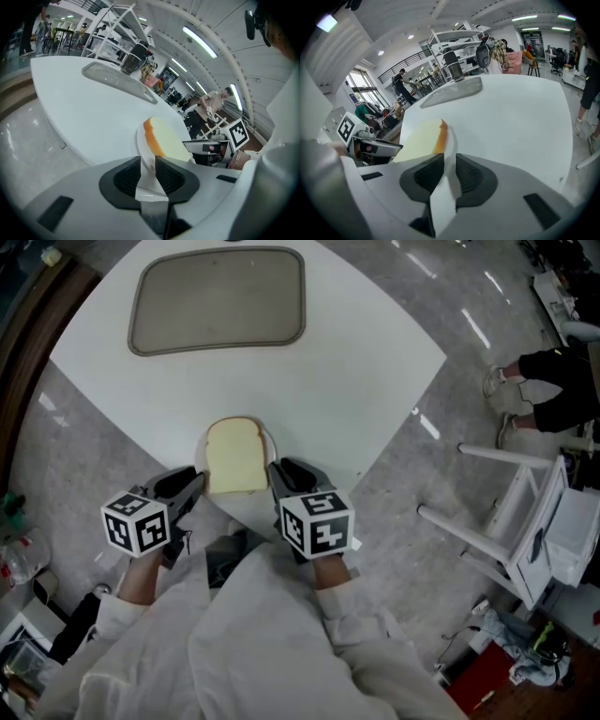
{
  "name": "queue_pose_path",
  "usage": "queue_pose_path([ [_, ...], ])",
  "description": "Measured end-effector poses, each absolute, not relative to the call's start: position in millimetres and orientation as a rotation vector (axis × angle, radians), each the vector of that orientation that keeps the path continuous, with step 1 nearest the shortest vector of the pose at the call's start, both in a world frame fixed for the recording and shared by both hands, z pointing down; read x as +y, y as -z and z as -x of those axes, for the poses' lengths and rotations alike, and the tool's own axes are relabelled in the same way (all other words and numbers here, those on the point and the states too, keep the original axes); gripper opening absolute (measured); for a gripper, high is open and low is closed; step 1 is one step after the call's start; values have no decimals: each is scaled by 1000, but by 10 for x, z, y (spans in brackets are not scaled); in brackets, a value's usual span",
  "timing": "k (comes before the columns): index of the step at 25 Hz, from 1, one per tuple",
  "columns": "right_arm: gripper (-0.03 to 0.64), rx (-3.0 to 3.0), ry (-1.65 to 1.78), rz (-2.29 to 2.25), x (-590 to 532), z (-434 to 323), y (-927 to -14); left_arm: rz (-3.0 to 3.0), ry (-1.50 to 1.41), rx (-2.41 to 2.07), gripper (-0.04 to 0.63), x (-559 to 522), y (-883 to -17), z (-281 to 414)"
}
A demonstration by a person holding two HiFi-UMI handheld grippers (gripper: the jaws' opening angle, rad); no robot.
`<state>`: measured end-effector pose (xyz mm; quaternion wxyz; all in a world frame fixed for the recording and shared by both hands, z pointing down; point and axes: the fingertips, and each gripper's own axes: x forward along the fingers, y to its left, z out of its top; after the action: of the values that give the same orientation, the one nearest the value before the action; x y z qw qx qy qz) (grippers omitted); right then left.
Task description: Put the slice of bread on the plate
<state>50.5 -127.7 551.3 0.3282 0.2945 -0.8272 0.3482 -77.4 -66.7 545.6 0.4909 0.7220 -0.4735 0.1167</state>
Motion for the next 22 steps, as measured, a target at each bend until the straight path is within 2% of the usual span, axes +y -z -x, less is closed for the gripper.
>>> queue_pose_path([
  [22, 63, -2168, -1054, -682, -1244, -454, -5541, -1750, -250, -1189, 80, -781, -5449, 814],
])
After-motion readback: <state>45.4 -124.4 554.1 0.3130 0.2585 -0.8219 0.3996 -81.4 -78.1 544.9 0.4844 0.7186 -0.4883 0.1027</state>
